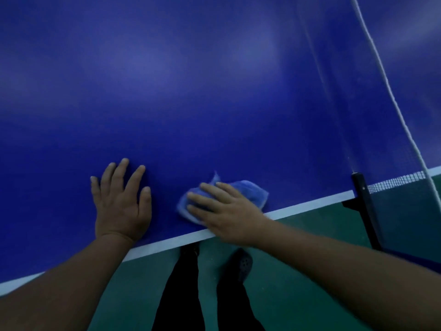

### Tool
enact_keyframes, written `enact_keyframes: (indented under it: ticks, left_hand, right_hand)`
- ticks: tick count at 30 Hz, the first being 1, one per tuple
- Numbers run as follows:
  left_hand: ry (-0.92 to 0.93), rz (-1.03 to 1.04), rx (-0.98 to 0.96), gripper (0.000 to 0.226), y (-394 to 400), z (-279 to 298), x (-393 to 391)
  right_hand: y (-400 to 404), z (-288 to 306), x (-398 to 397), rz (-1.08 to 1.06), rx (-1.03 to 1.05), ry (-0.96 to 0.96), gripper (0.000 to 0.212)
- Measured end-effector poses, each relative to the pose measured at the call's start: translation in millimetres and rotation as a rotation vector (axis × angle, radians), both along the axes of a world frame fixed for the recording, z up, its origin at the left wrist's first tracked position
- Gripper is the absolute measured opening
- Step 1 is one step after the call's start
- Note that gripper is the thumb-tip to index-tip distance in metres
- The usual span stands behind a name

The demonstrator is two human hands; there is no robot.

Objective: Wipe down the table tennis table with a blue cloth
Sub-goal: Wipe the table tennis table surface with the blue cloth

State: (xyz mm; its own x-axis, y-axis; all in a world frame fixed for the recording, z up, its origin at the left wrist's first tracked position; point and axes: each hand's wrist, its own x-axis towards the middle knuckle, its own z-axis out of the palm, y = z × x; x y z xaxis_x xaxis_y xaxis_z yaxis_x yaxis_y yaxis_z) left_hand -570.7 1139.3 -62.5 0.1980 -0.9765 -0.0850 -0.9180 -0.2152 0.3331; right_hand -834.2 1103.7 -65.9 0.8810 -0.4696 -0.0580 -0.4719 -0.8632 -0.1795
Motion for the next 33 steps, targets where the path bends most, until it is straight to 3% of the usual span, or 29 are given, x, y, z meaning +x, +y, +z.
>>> enact_keyframes:
  ticks: [3, 6, 9, 11, 13, 15, 17, 18, 22, 23, 27, 33]
  left_hand:
    - [-0.004, -0.012, -0.008, 0.064, 1, -3, 2]
    - [-0.011, -0.019, -0.023, 0.062, 0, -6, 2]
    - [-0.01, -0.015, -0.021, 0.062, 0, -8, 3]
    - [-0.011, -0.01, -0.029, 0.062, 0, -8, 2]
    - [-0.004, -0.018, -0.033, 0.062, 1, -9, 2]
    - [0.0, -0.018, -0.04, 0.062, 1, -10, 4]
    - [-0.004, -0.021, -0.042, 0.062, 1, -10, 4]
    - [-0.007, -0.022, -0.041, 0.062, 1, -10, 5]
    - [0.017, -0.038, -0.037, 0.064, 1, -10, 6]
    - [0.029, -0.046, -0.039, 0.064, 2, -9, 6]
    - [0.066, -0.058, -0.051, 0.065, 3, -9, 7]
    - [0.047, -0.068, -0.017, 0.07, 4, -4, 5]
  right_hand:
    - [-50, 3, -73, -0.05, -0.072, 0.041, 0.043]
    - [-114, 9, -93, -0.462, -0.158, 0.047, 0.043]
    - [-133, 6, -31, -0.887, -0.141, 0.052, 0.047]
    - [-115, 2, 21, -0.731, -0.114, 0.007, 0.048]
    - [-68, -4, 39, -0.269, -0.088, 0.0, 0.046]
    - [-33, -1, 9, 0.093, -0.023, 0.034, 0.044]
    - [-45, 1, -32, 0.187, -0.087, 0.051, 0.043]
    - [-57, 2, -45, 0.085, -0.109, 0.058, 0.043]
    - [-70, 6, -7, -0.813, -0.098, -0.022, 0.046]
    - [-59, 4, 16, -0.869, -0.088, -0.03, 0.05]
    - [-34, 0, 16, -0.601, -0.064, -0.032, 0.048]
    - [-48, 7, -116, -1.268, -0.033, 0.148, 0.051]
